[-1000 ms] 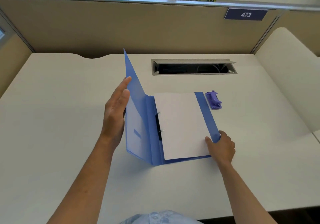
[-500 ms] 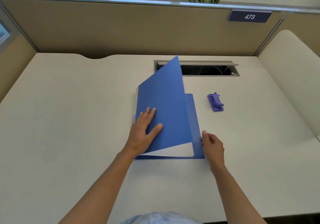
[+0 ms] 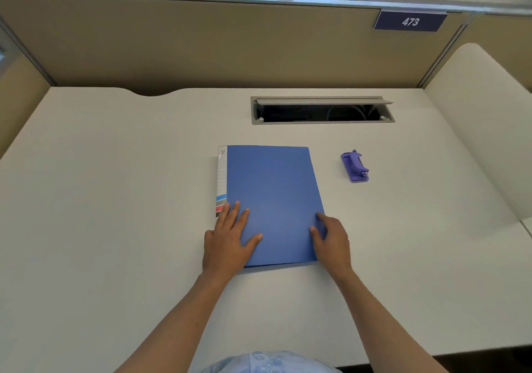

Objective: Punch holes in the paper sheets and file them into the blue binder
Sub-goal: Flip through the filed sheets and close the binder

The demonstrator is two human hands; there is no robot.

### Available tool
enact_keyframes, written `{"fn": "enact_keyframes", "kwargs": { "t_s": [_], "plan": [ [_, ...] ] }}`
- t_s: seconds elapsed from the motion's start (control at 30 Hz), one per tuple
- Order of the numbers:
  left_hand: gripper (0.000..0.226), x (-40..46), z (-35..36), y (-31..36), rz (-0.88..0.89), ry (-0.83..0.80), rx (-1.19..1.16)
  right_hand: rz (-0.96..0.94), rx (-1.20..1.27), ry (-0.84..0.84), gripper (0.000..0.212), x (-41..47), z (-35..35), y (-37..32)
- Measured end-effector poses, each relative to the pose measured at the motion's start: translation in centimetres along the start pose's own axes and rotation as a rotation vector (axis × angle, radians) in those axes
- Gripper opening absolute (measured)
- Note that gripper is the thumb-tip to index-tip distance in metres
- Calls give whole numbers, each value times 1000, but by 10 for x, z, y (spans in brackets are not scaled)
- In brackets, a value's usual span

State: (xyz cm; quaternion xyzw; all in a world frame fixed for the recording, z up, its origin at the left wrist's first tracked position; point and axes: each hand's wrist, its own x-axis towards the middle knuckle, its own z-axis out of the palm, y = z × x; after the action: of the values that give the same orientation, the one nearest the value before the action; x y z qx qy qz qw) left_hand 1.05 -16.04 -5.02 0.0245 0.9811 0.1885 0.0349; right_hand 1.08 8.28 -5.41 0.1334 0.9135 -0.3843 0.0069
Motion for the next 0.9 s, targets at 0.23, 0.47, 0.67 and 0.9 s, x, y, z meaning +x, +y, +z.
{"fn": "enact_keyframes", "kwargs": {
  "t_s": [0.23, 0.47, 0.67, 0.9],
  "plan": [
    [79, -1, -2, -22, -4, 36, 82, -244, -420, 83, 44, -11, 23, -8],
    [77, 5, -9, -27, -25, 22, 71, -291, -412, 91, 25, -1, 31, -17],
    [77, 8, -14, -25, -14, 59, 61, -424, -420, 78, 35, 17, 32, -33],
    [73, 28, -37, -21, 8, 19, 70, -329, -499, -138, 70, 45, 28, -65]
  ]
}}
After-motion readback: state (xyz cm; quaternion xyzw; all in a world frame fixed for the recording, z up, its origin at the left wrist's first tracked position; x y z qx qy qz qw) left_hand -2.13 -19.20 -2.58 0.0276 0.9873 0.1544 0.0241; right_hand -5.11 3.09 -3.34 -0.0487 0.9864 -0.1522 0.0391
